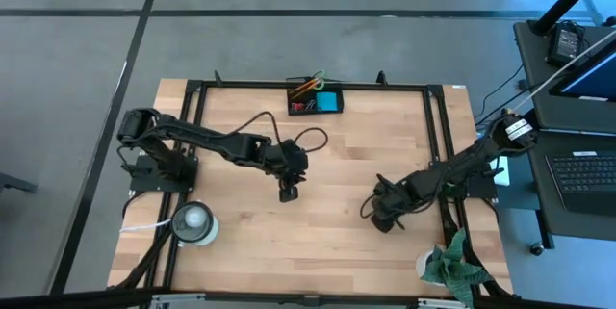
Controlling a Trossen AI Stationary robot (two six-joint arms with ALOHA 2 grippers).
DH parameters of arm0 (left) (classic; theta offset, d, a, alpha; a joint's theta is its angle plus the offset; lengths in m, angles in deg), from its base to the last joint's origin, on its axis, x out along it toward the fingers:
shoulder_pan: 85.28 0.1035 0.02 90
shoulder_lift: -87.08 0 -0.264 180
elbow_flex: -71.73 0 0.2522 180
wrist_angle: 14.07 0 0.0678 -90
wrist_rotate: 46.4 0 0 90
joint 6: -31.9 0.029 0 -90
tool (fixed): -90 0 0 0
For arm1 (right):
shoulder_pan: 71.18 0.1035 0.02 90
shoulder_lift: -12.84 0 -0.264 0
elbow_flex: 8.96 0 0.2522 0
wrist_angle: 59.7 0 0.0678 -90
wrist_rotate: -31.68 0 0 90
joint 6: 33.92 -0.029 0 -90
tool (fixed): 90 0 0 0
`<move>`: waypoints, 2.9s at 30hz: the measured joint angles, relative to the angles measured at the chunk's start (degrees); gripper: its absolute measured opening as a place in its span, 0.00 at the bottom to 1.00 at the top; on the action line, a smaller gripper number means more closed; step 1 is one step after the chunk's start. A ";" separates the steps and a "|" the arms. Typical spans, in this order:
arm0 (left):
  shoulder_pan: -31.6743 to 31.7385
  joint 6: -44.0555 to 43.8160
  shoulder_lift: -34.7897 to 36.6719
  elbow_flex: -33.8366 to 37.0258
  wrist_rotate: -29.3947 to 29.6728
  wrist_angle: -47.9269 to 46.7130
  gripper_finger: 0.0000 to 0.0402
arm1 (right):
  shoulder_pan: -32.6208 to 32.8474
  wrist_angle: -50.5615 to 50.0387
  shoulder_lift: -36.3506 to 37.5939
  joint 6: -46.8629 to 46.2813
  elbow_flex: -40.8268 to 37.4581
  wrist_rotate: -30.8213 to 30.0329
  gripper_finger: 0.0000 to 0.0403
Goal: Pick and place office supplies into organizer
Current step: Put the black pen into the desk organizer
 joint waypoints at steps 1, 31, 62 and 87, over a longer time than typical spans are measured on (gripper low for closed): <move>-0.04 0.00 -0.67 0.00 -0.10 0.04 0.19 | -0.63 1.38 0.00 0.92 -0.04 -0.87 0.11; -1.55 18.78 -9.88 0.00 5.07 16.96 0.19 | -12.47 27.67 -6.52 22.04 -0.13 -10.12 0.11; 0.52 29.54 -21.88 -0.28 -0.28 26.43 0.35 | -12.54 35.70 -6.78 28.80 -0.22 -6.10 0.11; 1.01 24.81 -25.41 -0.22 -0.84 32.18 0.34 | -12.52 35.13 -6.62 29.08 -0.08 -6.28 0.11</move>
